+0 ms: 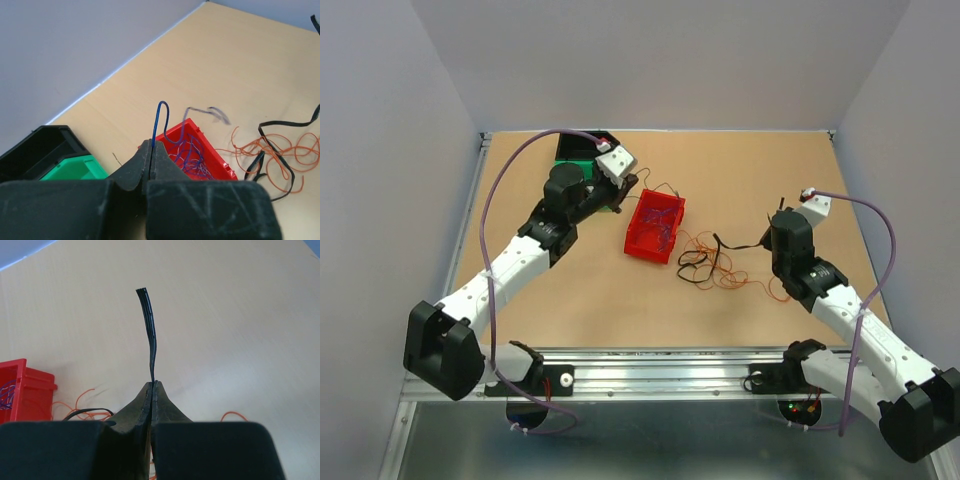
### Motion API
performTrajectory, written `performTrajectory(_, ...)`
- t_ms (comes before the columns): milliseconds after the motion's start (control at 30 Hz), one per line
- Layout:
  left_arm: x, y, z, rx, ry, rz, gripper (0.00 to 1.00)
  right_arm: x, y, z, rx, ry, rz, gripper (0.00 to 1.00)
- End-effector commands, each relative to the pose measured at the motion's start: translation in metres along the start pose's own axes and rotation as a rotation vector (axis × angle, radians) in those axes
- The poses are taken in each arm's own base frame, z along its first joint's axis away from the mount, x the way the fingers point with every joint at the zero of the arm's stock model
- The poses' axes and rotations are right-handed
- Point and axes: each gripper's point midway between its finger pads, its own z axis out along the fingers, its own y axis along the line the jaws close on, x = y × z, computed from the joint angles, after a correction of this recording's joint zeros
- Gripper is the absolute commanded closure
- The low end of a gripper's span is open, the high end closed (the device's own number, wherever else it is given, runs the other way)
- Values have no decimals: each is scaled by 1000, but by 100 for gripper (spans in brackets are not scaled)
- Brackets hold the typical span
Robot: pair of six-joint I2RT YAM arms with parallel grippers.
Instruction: Untangle the cables
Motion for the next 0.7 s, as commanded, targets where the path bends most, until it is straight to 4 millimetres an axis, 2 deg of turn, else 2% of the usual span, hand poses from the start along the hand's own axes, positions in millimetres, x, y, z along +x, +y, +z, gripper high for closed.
performTrajectory(0,-12,-14,8,95,-50,24,100,-5,-3,0,8,-24,29,99)
performTrajectory(400,23,-19,29,148,77,21,100,-5,-1,-1,-6,-21,29,99)
performTrajectory(533,25,-12,30,108,95,32,100,-5,0,-1,-11,-19,29,99)
performTrajectory(667,17,-12,23,100,54,61,100,-4,1,-2,-14,-16,29,100)
